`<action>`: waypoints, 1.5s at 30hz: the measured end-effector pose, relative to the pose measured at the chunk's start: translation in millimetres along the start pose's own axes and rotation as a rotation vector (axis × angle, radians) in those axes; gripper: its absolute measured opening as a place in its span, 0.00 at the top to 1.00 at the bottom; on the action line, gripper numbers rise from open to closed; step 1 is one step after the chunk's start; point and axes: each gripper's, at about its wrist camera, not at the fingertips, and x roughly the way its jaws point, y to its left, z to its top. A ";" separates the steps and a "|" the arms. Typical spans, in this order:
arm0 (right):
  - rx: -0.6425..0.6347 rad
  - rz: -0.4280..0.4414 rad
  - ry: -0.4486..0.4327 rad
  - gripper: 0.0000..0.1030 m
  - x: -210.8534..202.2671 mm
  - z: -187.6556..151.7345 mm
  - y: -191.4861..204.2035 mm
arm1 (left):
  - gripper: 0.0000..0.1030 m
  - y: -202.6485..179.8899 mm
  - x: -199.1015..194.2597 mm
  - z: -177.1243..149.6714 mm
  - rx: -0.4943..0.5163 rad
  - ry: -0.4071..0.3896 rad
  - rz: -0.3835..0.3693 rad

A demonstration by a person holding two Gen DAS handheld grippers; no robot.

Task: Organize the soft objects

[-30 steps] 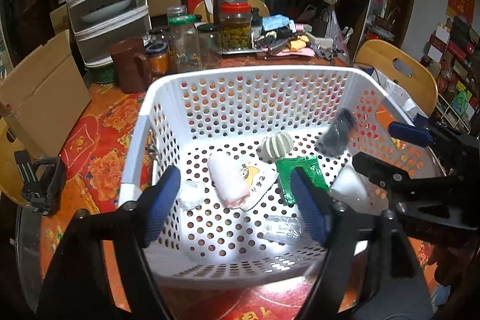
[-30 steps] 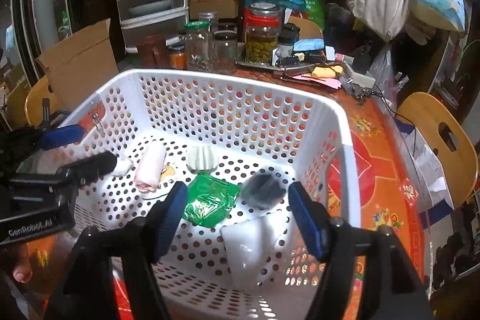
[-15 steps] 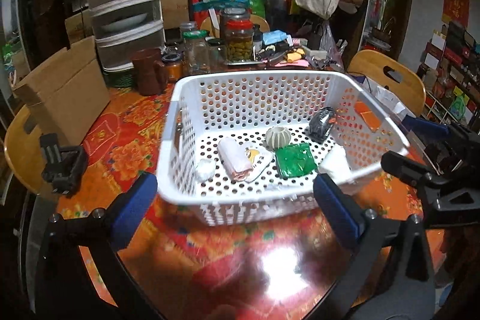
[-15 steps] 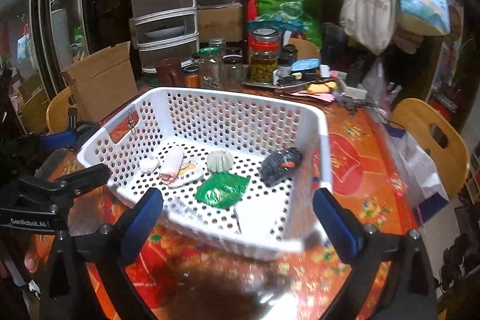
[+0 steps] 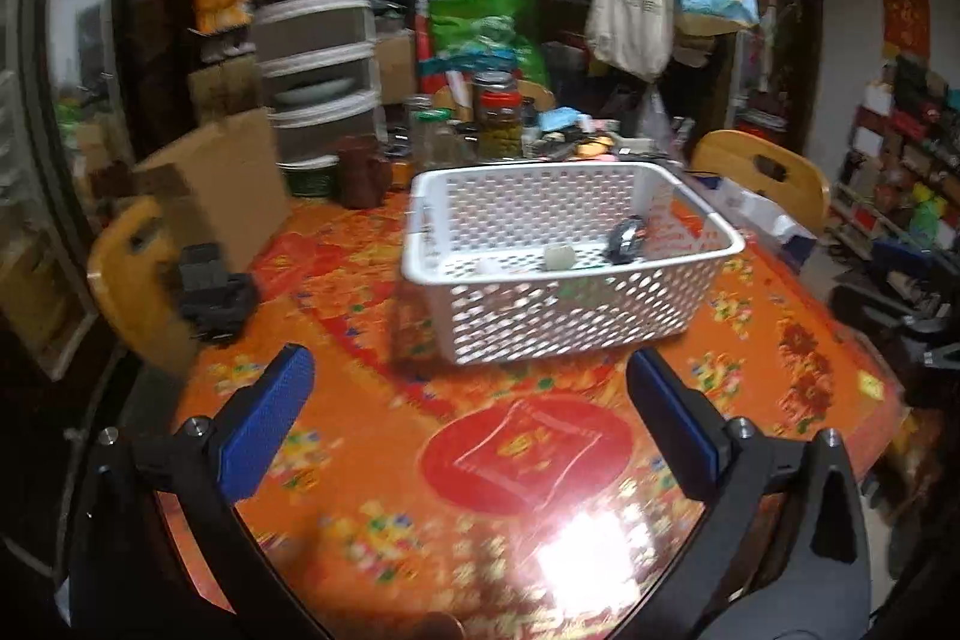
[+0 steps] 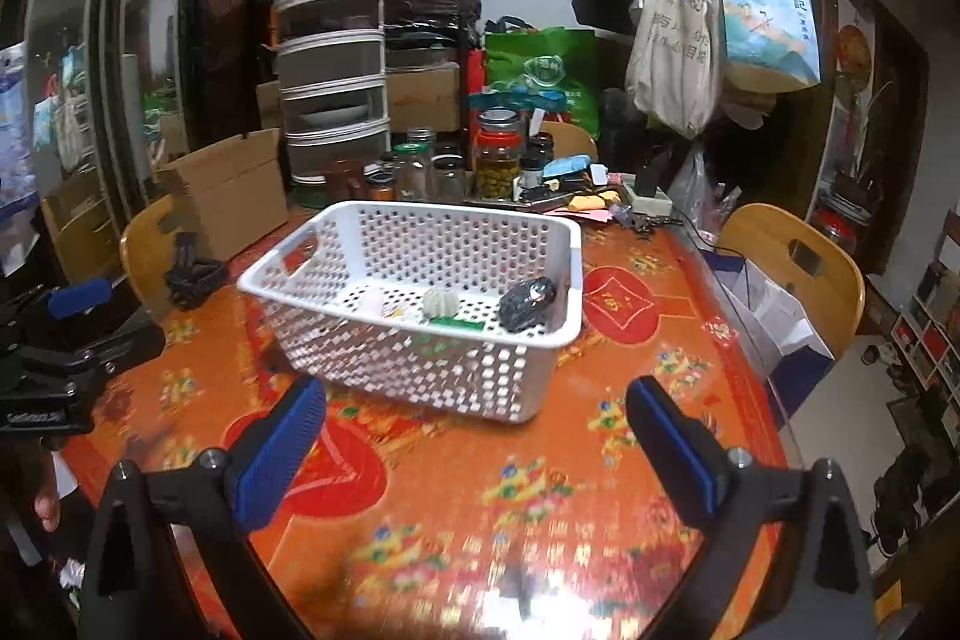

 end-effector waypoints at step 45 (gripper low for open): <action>0.002 0.000 -0.049 0.03 -85.8 -51.6 26.3 | 0.00 -27.9 -81.8 -28.6 -0.029 -0.012 -0.077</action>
